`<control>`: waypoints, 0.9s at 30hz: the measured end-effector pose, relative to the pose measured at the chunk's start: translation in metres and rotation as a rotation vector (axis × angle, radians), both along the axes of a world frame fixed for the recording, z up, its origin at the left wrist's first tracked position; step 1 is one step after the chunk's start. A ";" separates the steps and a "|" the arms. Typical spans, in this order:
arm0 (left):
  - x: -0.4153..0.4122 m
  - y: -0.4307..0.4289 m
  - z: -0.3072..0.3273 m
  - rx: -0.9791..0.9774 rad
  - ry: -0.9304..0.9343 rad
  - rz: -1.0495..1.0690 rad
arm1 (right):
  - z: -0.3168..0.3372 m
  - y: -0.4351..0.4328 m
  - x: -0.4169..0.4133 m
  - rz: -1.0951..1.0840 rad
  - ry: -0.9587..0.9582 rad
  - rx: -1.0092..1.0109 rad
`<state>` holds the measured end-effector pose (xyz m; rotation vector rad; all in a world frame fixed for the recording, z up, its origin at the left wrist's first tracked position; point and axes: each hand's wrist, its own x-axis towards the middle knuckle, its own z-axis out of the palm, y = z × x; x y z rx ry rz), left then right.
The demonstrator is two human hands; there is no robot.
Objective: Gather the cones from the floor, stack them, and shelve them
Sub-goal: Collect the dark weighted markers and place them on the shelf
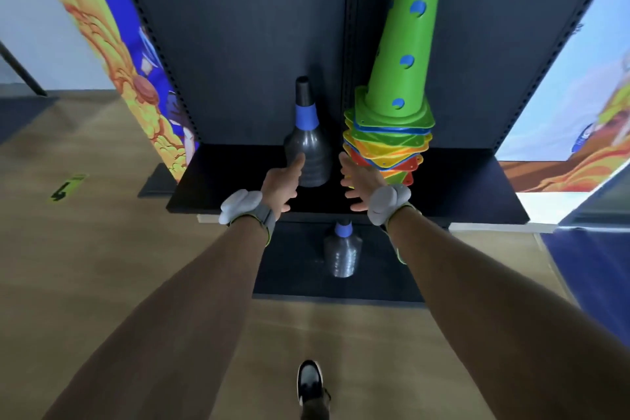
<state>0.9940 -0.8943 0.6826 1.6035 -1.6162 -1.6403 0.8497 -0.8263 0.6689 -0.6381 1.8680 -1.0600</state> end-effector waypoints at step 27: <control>0.083 0.152 0.140 -0.178 0.081 -0.137 | 0.151 0.171 0.060 0.045 -0.041 -0.193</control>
